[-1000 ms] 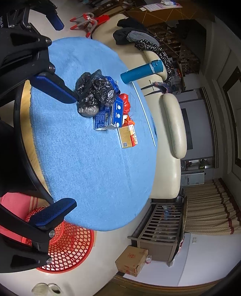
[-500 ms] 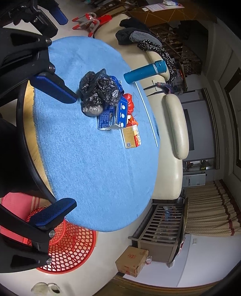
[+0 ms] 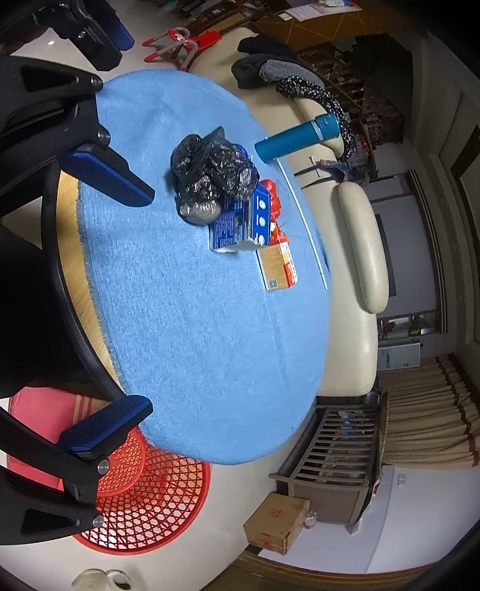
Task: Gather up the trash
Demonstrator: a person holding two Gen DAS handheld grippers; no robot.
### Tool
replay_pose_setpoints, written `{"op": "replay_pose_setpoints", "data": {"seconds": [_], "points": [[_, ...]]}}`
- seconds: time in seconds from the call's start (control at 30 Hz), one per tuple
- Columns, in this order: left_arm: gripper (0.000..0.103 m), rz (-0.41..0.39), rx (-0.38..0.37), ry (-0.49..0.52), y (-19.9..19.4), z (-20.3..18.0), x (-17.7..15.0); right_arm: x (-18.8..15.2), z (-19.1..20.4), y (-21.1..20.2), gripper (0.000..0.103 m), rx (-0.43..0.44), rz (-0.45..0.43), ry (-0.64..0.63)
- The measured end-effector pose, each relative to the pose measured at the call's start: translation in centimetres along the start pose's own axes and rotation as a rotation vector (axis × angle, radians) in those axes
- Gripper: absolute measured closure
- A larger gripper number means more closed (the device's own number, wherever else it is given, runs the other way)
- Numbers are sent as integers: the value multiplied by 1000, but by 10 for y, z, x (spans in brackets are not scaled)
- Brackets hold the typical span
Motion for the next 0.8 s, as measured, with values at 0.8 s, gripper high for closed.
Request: {"op": "replay_pose_setpoints", "data": {"seconds": [0.8], "points": [[0, 6, 19, 4, 0, 2, 2, -7, 13, 7, 0, 24, 36, -28]]}}
Point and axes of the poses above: each gripper's, at about its wrist camera, not at the fingertips, and y roughly the way its jaws point, z to its left, x to its top, the point moved 8 cm from there along y, roughly the way its jaws point, and after that the axes turned 5 degrees about -z, right-handed, at the moved point
